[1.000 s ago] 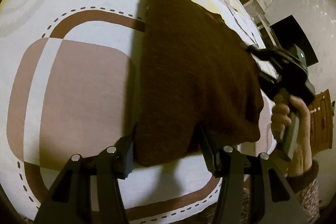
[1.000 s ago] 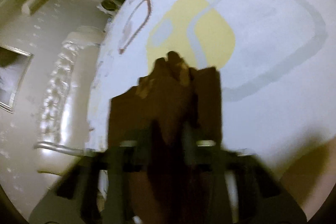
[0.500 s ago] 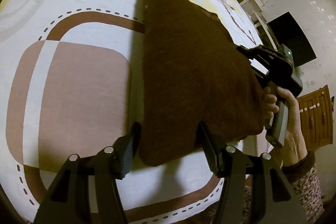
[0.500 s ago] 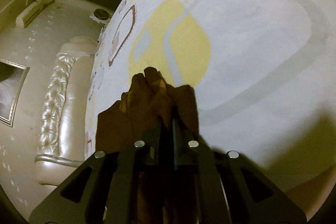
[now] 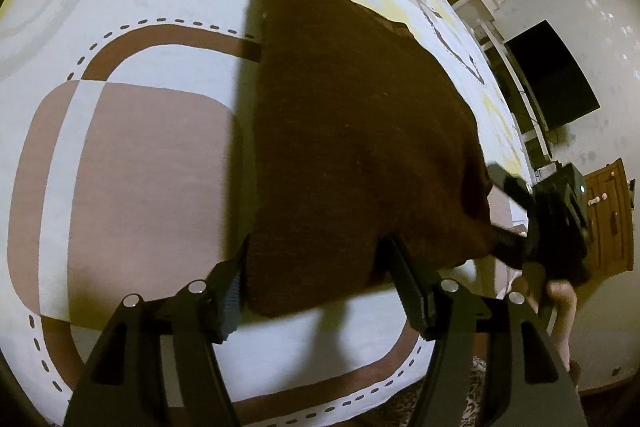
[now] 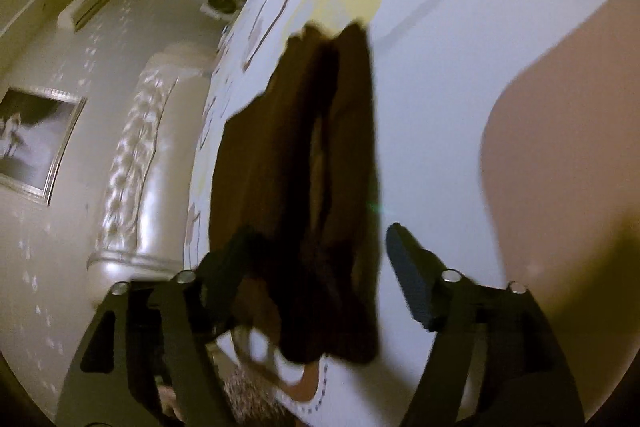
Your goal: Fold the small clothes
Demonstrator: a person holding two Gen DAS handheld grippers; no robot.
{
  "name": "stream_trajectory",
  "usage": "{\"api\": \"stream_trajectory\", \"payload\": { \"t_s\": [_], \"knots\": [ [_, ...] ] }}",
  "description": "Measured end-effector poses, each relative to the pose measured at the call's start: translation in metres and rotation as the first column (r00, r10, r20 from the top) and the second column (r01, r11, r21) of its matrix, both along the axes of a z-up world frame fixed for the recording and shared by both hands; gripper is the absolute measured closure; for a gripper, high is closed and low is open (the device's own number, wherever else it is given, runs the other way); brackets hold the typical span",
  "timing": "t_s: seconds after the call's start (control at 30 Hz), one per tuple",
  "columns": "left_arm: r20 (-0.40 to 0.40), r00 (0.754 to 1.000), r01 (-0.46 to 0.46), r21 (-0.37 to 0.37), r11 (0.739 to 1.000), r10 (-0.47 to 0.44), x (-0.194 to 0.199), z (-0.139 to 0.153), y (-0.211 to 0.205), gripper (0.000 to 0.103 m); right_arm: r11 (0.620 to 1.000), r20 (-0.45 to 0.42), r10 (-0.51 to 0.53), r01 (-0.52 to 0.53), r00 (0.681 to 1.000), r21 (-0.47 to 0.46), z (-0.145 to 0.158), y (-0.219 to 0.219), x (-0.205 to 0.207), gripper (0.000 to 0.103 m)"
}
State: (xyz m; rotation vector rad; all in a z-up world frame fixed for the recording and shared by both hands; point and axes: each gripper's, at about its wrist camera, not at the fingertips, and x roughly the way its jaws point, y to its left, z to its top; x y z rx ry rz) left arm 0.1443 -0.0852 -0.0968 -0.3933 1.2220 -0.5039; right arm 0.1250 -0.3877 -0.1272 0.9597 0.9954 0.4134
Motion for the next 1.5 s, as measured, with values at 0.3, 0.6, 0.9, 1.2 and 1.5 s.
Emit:
{"api": "stream_trajectory", "payload": {
  "t_s": [0.3, 0.6, 0.9, 1.2, 1.5],
  "knots": [
    [-0.002, 1.0, -0.001, 0.026, 1.0, 0.001, -0.003, -0.001, 0.002, 0.083, 0.994, -0.047, 0.103, -0.104, 0.994, -0.033, -0.011, 0.04, -0.002, 0.085],
    [0.031, 1.0, 0.004, 0.042, 0.999, -0.006, -0.013, 0.005, 0.0, 0.089, 0.992, -0.021, 0.117, -0.118, 0.993, -0.052, -0.005, 0.024, -0.007, 0.089],
    [0.022, 1.0, 0.009, 0.037, 0.999, -0.01, -0.009, 0.004, 0.001, 0.087, 0.996, -0.01, 0.094, -0.094, 0.996, 0.001, -0.018, 0.021, -0.007, 0.089],
    [0.041, 0.999, 0.001, 0.019, 1.0, -0.002, -0.016, 0.006, 0.001, 0.057, 0.998, -0.004, 0.052, -0.051, 0.999, 0.039, -0.013, 0.011, -0.019, 0.075],
    [0.167, 0.986, -0.046, 0.201, 0.978, 0.012, -0.043, 0.021, -0.002, 0.025, 0.996, 0.014, 0.023, -0.022, 1.0, -0.086, 0.01, 0.017, -0.048, 0.039]
  ]
}}
